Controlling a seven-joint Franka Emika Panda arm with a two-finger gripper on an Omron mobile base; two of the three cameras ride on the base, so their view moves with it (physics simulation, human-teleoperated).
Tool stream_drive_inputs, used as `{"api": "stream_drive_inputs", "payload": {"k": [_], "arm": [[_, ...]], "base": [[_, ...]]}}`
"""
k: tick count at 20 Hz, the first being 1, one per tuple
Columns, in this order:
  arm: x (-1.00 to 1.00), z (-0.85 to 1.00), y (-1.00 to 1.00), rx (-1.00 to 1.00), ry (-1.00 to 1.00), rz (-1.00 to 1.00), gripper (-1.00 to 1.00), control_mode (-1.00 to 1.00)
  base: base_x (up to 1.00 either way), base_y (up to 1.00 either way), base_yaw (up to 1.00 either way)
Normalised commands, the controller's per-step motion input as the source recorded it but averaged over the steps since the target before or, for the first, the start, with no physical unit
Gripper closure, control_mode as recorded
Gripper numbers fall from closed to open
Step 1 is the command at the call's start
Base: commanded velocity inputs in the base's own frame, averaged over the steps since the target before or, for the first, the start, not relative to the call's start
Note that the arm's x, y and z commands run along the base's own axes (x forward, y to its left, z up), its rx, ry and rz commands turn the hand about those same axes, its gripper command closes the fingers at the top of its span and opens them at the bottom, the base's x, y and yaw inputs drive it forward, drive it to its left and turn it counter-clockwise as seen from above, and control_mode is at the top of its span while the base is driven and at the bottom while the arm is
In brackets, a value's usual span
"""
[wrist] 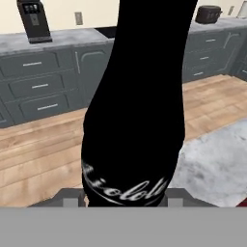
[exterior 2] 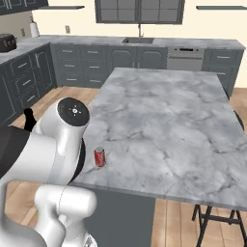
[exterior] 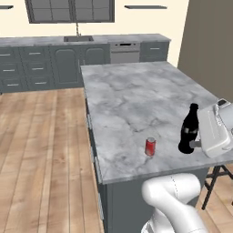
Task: Pick the can, bottled drink from the counter and place them in the open cabinet.
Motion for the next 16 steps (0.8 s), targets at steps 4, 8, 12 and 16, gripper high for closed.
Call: {"api": "stream_drive_inputs", "payload": {"k": [4, 8, 12, 16], "arm": [[0.00, 0.00, 0.00, 0.00, 0.00, 0.00, 1.00, 1.00], [0.00, 0.00, 0.00, 0.00, 0.00, 0.00, 1.00, 1.00], [0.00, 0.00, 0.00, 0.00, 0.00, 0.00, 1.00, 1.00], [0.00, 0.00, 0.00, 0.00, 0.00, 0.00, 1.00, 1.00]], "base": [[0.00, 0.00, -0.51], [0.00, 0.00, -0.66], [0.00, 0.00, -0.73], [0.00, 0.00, -0.70]]}}
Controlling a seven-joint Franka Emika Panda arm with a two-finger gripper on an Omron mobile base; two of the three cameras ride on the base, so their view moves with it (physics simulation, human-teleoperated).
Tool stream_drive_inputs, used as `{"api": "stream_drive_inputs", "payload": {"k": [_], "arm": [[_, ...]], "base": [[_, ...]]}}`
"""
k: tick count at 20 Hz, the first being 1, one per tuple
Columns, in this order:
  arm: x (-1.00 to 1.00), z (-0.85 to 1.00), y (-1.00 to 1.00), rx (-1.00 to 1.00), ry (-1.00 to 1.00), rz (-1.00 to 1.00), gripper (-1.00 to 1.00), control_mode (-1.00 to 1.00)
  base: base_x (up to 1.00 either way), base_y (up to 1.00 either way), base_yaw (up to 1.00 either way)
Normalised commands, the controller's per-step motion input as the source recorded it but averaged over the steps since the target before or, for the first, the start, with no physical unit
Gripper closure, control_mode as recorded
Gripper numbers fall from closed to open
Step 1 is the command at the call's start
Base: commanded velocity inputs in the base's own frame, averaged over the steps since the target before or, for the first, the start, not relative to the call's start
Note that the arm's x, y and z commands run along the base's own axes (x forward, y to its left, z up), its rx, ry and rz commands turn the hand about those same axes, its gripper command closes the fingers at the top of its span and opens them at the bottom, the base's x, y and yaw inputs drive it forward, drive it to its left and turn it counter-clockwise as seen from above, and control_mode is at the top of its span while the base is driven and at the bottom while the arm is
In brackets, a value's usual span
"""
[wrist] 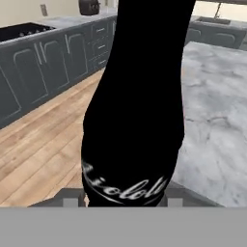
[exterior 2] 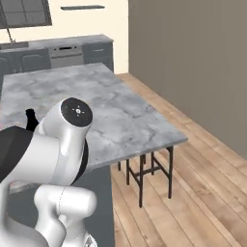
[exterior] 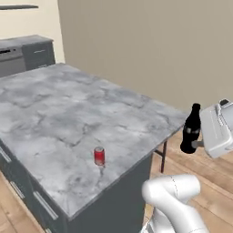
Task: Pick the can, bottled drink from the counter and place them in the open cabinet.
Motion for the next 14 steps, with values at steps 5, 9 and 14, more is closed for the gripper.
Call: {"api": "stream_drive_inputs", "payload": {"k": [5, 9, 14], "arm": [[0.00, 0.00, 0.00, 0.00, 0.00, 0.00, 1.00, 1.00], [0.00, 0.00, 0.00, 0.00, 0.00, 0.00, 1.00, 1.00], [0.00, 0.00, 0.00, 0.00, 0.00, 0.00, 1.00, 1.00]], "base": [[0.00, 0.00, -0.73], [0.00, 0.00, -0.69], [0.00, 0.00, -0.85]]}}
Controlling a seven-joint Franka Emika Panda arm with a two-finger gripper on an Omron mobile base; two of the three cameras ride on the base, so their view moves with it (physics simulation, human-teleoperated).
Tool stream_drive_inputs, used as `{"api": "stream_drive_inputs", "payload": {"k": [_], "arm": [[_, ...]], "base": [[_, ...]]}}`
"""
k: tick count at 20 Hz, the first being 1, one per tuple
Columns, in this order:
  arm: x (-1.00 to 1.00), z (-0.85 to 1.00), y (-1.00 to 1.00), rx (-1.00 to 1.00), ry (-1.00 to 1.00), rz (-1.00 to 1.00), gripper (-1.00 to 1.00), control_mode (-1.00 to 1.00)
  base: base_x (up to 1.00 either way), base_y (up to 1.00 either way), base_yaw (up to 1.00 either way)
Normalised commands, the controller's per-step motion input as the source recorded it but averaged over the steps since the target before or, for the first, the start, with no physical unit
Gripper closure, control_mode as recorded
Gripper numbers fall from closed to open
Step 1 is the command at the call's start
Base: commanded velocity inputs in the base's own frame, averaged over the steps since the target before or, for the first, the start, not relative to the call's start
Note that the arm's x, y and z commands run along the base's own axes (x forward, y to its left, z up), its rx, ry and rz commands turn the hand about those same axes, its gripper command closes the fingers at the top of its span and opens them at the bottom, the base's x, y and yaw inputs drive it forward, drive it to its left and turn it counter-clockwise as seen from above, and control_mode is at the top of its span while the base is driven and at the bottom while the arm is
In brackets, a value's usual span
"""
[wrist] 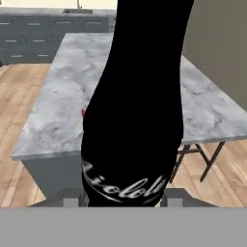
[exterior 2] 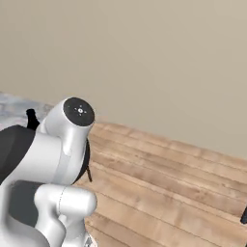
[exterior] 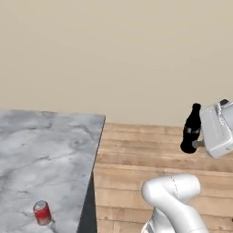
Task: Pick the can, bottled drink from the counter and place them in the open cabinet.
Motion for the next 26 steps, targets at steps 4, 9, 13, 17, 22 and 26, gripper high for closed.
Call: {"api": "stream_drive_inputs", "payload": {"k": [4, 9, 13, 17, 22, 26], "arm": [[0.00, 0.00, 0.00, 0.00, 0.00, 0.00, 1.00, 1.00], [0.00, 0.00, 0.00, 0.00, 0.00, 0.00, 1.00, 1.00], [0.00, 0.00, 0.00, 0.00, 0.00, 0.00, 1.00, 1.00], [0.00, 0.00, 0.00, 0.00, 0.00, 0.00, 1.00, 1.00], [0.00, 0.00, 0.00, 0.00, 0.00, 0.00, 1.00, 1.00], [0.00, 0.00, 0.00, 0.00, 0.00, 0.00, 1.00, 1.00]], "base": [[0.00, 0.00, -0.88], [0.00, 0.00, -0.86], [-0.01, 0.02, -0.82], [-0.23, 0.07, -0.85], [-0.31, 0.00, -0.88], [-0.25, 0.00, -0.89]]}}
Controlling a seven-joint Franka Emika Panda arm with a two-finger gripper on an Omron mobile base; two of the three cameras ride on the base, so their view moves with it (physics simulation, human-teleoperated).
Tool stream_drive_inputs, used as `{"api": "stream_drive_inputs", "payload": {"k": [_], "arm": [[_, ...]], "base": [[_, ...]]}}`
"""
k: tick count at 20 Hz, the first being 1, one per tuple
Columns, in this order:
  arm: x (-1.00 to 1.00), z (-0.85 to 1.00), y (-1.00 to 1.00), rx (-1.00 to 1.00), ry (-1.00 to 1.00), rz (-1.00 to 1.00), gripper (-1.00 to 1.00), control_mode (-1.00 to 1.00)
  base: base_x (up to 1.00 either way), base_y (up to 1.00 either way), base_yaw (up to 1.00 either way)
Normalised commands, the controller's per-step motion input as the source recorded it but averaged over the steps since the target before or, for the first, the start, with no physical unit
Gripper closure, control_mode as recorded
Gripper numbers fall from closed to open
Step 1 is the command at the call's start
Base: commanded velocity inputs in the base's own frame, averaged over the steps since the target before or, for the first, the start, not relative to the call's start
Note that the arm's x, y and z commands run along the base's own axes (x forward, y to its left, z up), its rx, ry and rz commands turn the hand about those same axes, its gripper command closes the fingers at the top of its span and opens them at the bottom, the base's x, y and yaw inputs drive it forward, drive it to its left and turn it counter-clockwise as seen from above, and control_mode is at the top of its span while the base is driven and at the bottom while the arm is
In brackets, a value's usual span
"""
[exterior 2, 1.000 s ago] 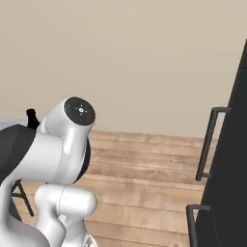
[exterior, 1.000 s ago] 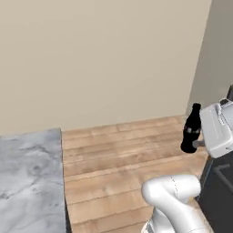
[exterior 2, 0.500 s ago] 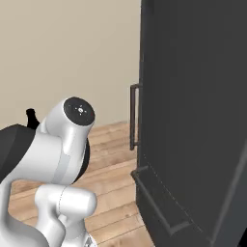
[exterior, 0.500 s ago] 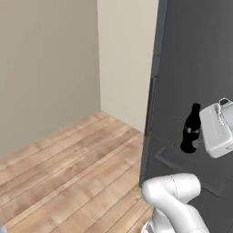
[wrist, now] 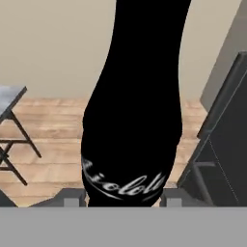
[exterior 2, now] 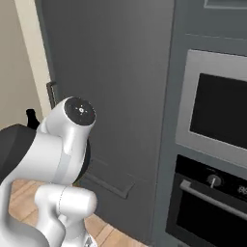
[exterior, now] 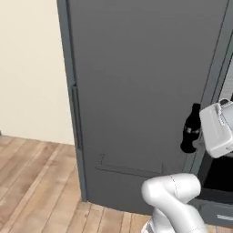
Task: Pick the can, bottled drink from the counter and place them in the open cabinet.
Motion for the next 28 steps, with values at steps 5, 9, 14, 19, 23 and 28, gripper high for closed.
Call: {"api": "stream_drive_inputs", "payload": {"k": [5, 9, 14, 19, 23, 28], "arm": [[0.00, 0.00, 0.00, 0.00, 0.00, 0.00, 1.00, 1.00], [0.00, 0.00, 0.00, 0.00, 0.00, 0.00, 1.00, 1.00], [0.00, 0.00, 0.00, 0.00, 0.00, 0.00, 1.00, 1.00], [0.00, 0.00, 0.00, 0.00, 0.00, 0.00, 1.00, 1.00], [0.00, 0.00, 0.00, 0.00, 0.00, 0.00, 1.00, 1.00], [0.00, 0.00, 0.00, 0.00, 0.00, 0.00, 1.00, 1.00]], "base": [[-0.12, 0.00, -0.87], [0.00, 0.00, -0.80], [0.13, -0.12, -0.48], [0.33, -0.40, -0.04], [0.19, -0.91, -0.05], [0.14, -0.93, -0.05]]}}
